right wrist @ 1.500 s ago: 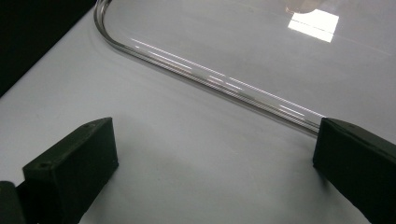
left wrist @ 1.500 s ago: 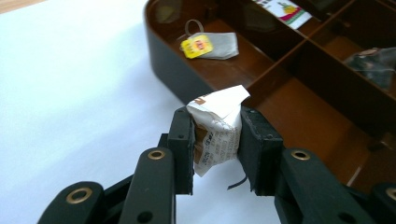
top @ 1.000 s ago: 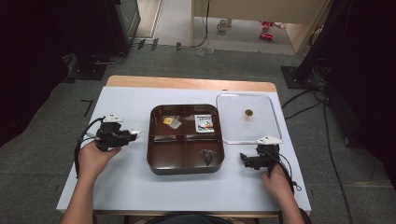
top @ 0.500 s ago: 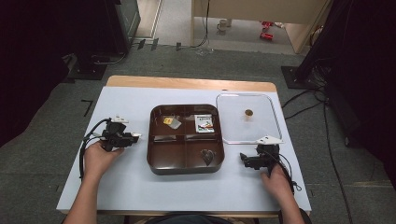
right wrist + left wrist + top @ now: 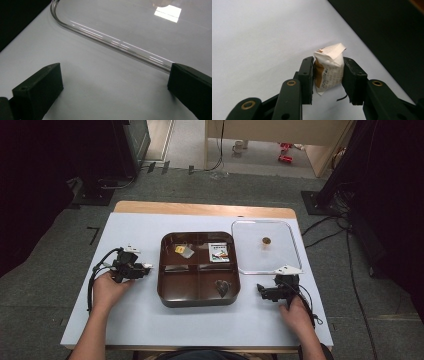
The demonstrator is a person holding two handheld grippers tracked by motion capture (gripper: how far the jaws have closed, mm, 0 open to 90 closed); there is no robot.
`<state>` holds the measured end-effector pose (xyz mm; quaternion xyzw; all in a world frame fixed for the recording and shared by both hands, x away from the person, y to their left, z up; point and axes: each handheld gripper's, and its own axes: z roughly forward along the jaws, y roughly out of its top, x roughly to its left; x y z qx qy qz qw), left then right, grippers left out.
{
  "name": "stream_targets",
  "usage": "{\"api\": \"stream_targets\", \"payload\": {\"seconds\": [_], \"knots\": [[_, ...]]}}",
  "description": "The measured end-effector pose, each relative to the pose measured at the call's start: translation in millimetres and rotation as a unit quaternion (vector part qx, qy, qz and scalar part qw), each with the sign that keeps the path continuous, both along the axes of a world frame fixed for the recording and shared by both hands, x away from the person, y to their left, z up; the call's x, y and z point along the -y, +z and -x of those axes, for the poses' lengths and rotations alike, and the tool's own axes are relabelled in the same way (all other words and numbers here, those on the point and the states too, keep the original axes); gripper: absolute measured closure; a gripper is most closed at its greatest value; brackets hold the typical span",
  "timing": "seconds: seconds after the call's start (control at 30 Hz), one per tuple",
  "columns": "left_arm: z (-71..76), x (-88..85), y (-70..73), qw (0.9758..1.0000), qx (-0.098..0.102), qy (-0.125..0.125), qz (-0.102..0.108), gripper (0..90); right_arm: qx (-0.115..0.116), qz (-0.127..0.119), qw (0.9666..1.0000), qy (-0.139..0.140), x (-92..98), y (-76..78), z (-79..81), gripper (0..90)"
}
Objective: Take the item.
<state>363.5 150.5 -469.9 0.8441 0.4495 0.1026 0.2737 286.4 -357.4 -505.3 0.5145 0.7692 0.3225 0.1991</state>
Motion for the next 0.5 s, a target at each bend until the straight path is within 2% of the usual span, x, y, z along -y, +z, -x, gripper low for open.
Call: {"api": "stream_targets", "payload": {"seconds": [0.13,0.5], "knots": [[0.4,-0.2,1.3,1.0,0.004,0.004,0.002,62.8,0.0,0.0,1.0,0.0,0.0,0.0,0.0,0.0],[1.0,-2.1,8.4,0.9995,0.009,0.017,0.027,51.7,0.0,-0.001,1.0,0.0,-0.1,0.0,0.0,0.0]]}}
